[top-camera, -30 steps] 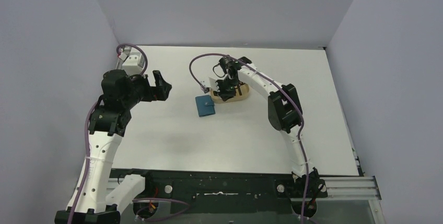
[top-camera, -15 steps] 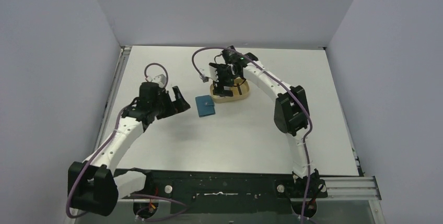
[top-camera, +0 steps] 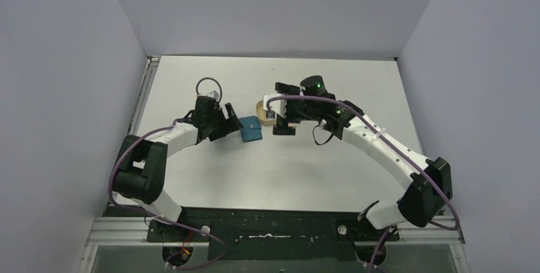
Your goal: Take the credit cards out of the card holder
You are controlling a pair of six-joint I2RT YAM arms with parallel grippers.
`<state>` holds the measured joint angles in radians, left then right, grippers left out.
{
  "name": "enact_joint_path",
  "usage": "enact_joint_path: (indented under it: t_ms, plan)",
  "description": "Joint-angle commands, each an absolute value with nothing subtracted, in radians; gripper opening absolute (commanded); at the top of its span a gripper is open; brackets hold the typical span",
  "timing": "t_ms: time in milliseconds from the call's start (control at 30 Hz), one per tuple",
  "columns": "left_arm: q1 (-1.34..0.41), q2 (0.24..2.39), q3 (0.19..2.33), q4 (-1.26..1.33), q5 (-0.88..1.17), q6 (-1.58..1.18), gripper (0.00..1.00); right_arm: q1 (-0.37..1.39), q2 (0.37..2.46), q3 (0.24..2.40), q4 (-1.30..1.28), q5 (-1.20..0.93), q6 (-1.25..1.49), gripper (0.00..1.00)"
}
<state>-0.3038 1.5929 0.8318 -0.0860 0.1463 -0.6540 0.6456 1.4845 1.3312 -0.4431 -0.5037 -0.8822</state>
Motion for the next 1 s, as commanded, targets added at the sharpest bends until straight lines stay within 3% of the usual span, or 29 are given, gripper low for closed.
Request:
enact_joint_path:
  t_ms: [0,167,300,667,967]
  plan:
    - [-0.317,1.655,0.852,0.120,0.200,-0.709,0.77,0.674,1.333,1.135,-0.217,-0.517,-0.724,1.00]
    - [-0.346,1.741,0.903,0.131,0.200,-0.698,0.74,0.750,1.301,0.956,-0.082,-0.474,-0.623,0.96]
    - [-0.348,1.793,0.919,0.146,0.185,-0.709,0.62,0.808,1.293,0.885,-0.077,-0.438,-0.587,0.94]
    - [-0.350,1.850,0.891,0.191,0.235,-0.738,0.00,0.841,1.238,0.817,-0.127,-0.368,-0.577,0.94]
    - [-0.424,1.714,0.736,0.214,0.274,-0.729,0.00,0.843,1.277,0.784,-0.050,-0.378,-0.505,0.95]
